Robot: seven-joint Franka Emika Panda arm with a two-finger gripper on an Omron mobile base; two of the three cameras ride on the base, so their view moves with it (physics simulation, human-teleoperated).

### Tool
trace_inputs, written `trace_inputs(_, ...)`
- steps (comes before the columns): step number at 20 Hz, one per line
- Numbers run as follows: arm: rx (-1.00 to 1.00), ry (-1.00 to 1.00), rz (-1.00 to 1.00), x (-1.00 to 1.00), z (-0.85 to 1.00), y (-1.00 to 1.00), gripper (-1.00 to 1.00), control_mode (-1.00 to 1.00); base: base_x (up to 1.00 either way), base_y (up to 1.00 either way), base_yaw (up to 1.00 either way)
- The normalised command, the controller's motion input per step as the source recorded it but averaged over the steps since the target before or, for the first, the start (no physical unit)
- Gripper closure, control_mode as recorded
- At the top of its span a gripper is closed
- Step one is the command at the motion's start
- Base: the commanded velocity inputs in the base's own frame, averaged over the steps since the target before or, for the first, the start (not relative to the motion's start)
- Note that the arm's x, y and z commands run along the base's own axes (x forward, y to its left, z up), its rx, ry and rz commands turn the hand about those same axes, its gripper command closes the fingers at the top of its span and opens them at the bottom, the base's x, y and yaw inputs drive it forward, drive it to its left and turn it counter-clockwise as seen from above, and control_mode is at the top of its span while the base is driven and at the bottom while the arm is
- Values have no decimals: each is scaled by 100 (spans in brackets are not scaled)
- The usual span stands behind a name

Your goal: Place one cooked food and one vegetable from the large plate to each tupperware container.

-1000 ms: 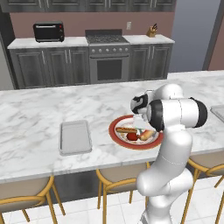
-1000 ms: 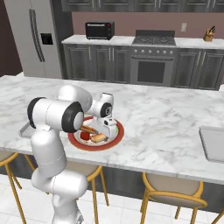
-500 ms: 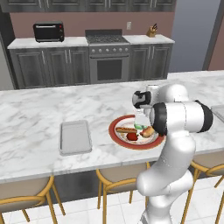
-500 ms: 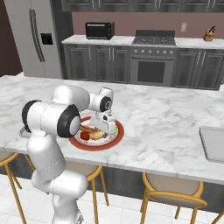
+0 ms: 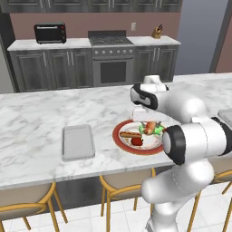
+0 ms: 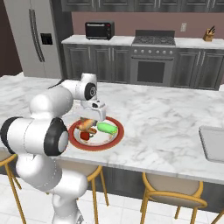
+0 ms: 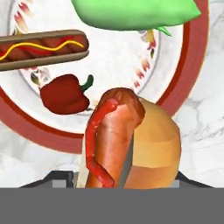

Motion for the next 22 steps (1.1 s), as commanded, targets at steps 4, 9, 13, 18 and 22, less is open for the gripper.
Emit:
trace_inputs(4,13,-12,46,-2,29,100,100,-100,0,0,0)
trace_inputs(9,14,0,31,0,18,100,100,-100,0,0,0)
trace_inputs(13,1,0,18,3,0,100,100,-100,0,0,0)
trace_inputs(18,0,1,18,16,0,100,100,-100,0,0,0)
trace_inputs(22,4,1,15,30,-4,97,100,-100,0,0,0)
